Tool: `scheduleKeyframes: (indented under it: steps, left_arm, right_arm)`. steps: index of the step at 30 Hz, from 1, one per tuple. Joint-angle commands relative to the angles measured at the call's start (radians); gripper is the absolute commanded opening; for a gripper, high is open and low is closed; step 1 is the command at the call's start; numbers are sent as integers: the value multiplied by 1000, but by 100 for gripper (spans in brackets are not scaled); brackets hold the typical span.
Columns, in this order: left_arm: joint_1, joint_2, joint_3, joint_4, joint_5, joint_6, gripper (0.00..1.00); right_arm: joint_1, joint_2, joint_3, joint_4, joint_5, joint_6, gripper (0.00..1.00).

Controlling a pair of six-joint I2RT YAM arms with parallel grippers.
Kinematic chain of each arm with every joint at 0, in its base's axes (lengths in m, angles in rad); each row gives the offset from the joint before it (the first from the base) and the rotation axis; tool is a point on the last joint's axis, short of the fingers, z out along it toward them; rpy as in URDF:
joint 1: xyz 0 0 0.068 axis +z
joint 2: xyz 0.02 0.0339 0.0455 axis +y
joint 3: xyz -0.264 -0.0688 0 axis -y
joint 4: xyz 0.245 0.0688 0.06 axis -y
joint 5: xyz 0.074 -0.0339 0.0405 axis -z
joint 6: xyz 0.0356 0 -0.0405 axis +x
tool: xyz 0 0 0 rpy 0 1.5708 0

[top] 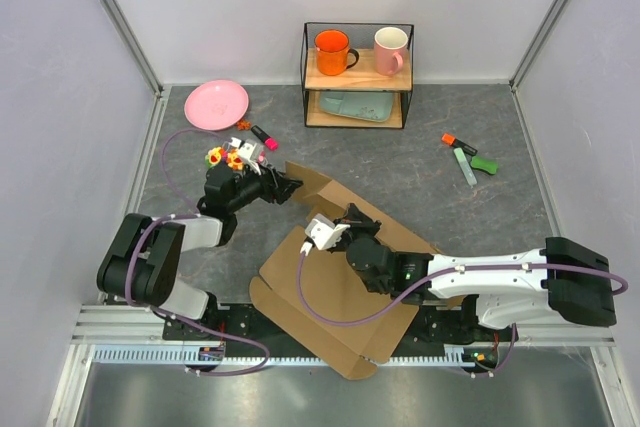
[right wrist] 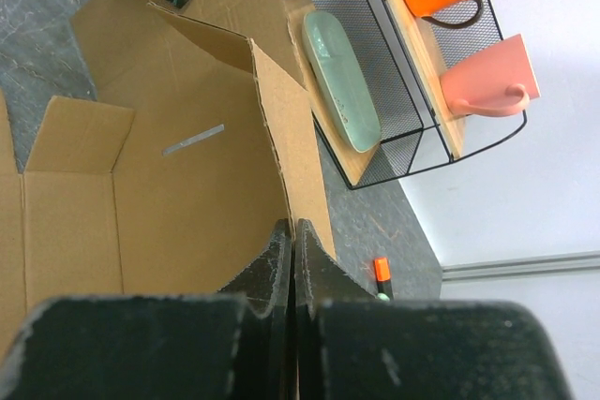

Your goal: Fold the paper box

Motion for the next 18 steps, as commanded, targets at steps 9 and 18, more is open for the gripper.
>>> scheduleKeyframes:
  steps: [9,18]
  left_arm:
    - [-20,-174,-35,74,142,-52,19]
    - [-149,-383,-59,-148,-50,38,8]
  right_arm:
    - [-4,71,-20,-161,30,60,0]
    - [-9,112,3,-143,73,72,0]
